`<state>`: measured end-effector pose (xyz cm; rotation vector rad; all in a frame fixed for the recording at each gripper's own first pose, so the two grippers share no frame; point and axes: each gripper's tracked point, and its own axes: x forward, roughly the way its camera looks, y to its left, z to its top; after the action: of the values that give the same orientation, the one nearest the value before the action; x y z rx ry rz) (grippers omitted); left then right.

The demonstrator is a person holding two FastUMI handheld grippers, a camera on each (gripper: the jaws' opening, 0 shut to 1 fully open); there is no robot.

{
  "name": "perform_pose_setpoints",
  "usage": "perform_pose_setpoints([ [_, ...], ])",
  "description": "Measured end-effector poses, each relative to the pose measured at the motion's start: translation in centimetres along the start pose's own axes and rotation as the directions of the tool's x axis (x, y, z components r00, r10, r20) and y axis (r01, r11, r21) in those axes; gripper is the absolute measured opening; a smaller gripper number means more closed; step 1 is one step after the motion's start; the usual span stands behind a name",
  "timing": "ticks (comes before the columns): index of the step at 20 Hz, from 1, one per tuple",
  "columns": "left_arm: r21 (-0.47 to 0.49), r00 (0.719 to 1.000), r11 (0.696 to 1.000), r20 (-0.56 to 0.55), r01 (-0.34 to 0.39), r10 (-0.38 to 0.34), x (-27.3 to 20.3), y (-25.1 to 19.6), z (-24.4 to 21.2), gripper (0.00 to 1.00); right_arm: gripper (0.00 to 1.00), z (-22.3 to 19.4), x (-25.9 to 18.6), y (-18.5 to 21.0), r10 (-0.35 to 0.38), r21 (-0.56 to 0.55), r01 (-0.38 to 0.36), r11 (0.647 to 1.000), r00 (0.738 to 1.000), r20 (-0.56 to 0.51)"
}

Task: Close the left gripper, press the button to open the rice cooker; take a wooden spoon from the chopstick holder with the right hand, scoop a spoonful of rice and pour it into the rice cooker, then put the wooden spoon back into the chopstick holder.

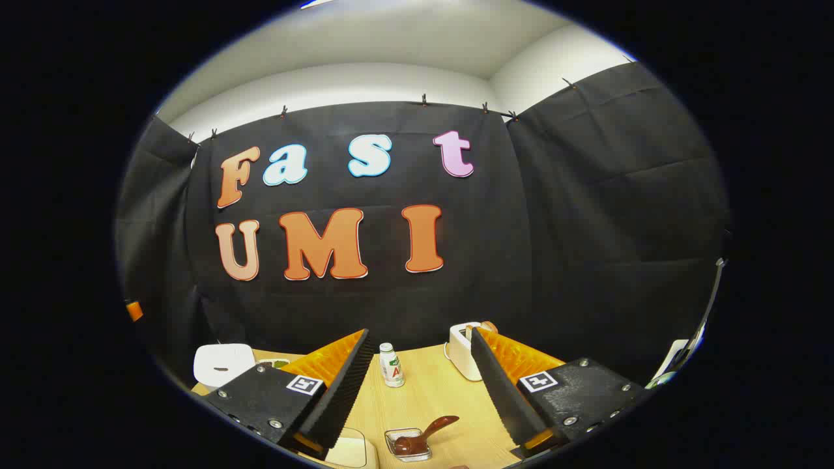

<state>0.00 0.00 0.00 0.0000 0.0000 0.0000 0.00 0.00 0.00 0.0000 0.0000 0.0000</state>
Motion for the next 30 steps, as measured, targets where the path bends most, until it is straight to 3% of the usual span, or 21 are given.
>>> perform_pose_setpoints([
  [3, -0.019, 1.000, 1.000, 0.028, 0.014, -0.013, 0.4, -0.6, 1.8, 0.96, 0.94, 0.5, -0.2, -0.2, -0.007, -0.027, 0.007, 1.000, 1.000, -0.002],
  [4, -0.017, 0.999, 1.000, 0.036, 0.017, -0.016, 0.7, -0.7, 2.3, 1.00, 0.99, 0.8, -0.4, -0.4, -0.014, -0.039, 0.014, 0.999, 1.000, 0.003],
  [6, 0.009, 0.999, 1.000, 0.039, 0.007, -0.007, 1.0, -0.4, 2.6, 0.96, 0.94, 1.3, -0.7, -1.0, -0.033, -0.058, 0.034, 0.998, 0.999, 0.014],
  [11, 0.008, 0.999, 1.000, 0.038, 0.022, -0.022, 1.6, -1.3, 2.8, 1.00, 0.94, 2.1, -1.1, -2.2, -0.066, -0.074, 0.068, 0.995, 0.998, 0.021],
  [14, 0.010, 0.998, 1.000, 0.055, 0.012, -0.013, 1.6, -1.2, 3.5, 0.96, 0.94, 2.4, -1.0, -2.5, -0.076, -0.087, 0.078, 0.993, 0.997, 0.031],
  [15, 0.009, 0.998, 1.000, 0.058, 0.017, -0.018, 1.5, -1.6, 3.6, 0.96, 0.99, 2.3, -0.9, -2.6, -0.078, -0.093, 0.080, 0.992, 0.997, 0.029],
  [17, 0.024, 0.998, 1.000, 0.058, 0.014, -0.016, 1.4, -1.6, 3.6, 0.96, 0.99, 2.1, -0.9, -2.6, -0.076, -0.092, 0.078, 0.993, 0.997, 0.023],
  [18, 0.033, 0.998, 0.999, 0.063, 0.005, -0.007, 1.4, -1.5, 3.6, 0.96, 0.94, 2.1, -0.9, -2.5, -0.072, -0.088, 0.073, 0.993, 0.997, 0.020],
  [23, 0.033, 0.998, 0.999, 0.066, -0.013, 0.010, 1.1, -1.2, 3.8, 1.00, 0.94, 1.8, -0.9, -2.1, -0.060, -0.103, 0.062, 0.993, 0.998, 0.016],
  [24, 0.028, 0.998, 1.000, 0.062, -0.011, 0.009, 1.1, -1.2, 3.6, 1.00, 0.99, 1.8, -0.9, -2.0, -0.058, -0.112, 0.059, 0.992, 0.998, 0.015],
  [26, 0.025, 0.998, 1.000, 0.057, -0.013, 0.011, 1.1, -1.1, 3.5, 0.97, 0.94, 1.8, -1.0, -1.7, -0.052, -0.126, 0.054, 0.991, 0.999, 0.016],
  [30, 0.024, 0.999, 0.999, 0.042, -0.022, 0.021, 0.9, -0.6, 3.0, 1.00, 0.94, 1.5, -1.0, -1.2, -0.041, -0.139, 0.041, 0.989, 0.999, 0.006],
])
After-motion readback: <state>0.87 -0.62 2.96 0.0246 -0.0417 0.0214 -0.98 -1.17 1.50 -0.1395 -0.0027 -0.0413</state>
